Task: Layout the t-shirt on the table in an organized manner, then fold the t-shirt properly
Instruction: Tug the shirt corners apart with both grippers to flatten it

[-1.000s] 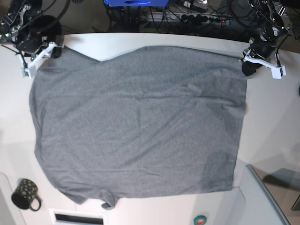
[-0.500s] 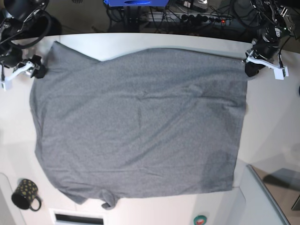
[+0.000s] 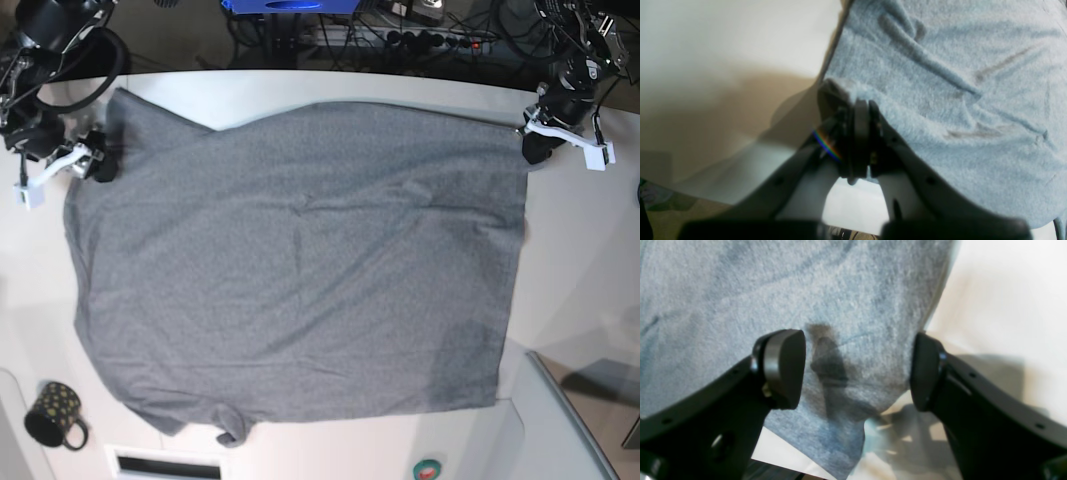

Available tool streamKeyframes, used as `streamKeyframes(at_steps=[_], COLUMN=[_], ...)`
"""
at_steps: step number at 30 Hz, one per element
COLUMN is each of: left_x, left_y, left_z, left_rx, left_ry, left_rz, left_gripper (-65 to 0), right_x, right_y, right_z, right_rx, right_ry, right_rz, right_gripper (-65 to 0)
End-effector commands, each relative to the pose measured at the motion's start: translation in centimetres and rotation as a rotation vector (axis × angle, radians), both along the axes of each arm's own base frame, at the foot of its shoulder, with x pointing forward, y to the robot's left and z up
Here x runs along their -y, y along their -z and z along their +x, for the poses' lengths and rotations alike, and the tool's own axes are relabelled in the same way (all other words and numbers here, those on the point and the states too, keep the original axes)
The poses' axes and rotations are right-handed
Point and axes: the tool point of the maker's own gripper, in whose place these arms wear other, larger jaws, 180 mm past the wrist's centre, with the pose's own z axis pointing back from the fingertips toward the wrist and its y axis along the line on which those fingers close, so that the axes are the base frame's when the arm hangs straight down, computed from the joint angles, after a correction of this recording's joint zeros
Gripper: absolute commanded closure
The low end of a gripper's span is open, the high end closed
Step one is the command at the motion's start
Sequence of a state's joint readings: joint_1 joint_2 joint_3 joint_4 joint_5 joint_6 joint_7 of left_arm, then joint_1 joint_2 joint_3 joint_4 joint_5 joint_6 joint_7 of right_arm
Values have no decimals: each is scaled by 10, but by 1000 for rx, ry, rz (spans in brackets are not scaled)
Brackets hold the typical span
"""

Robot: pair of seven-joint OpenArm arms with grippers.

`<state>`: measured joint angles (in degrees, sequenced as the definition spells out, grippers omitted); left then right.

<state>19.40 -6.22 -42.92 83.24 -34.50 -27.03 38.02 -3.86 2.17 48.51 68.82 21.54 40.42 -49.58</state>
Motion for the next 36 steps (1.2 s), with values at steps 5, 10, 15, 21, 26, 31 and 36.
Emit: streamKeyframes(at_steps=[5,10,15,21,26,31,36], left_x=[-10,-10,-12,-17,-17,-18,-19], left_y=[-3,-3,-7,-31,-44,-33,-32], left_z=[0,1,0,-7,-6,-16,-23], left_rx=[-16,-19,-18,-4,10,-23,-38], left_ry=[23,25,35,82,105,96,101], left_rz=[75,79,99,180,215,198,202], left_gripper=[0,0,0,0,0,0,0], right_x=[-9,-6,10,36,42,39,37], right_y=[19,17,-1,-46,-60,-53,-48], right_z=[-33,-30,-24,-34,-30,-34,-36], right_rx=[-153,-144,-111,-119,-114,-136,-145], right_ry=[-56,-55,-65,-128,-143,-144,-143], right_rz=[-1,-10,-83,-265,-315,-291,-277], right_gripper=[-251,-59,-11,-9,-8,-8,-8])
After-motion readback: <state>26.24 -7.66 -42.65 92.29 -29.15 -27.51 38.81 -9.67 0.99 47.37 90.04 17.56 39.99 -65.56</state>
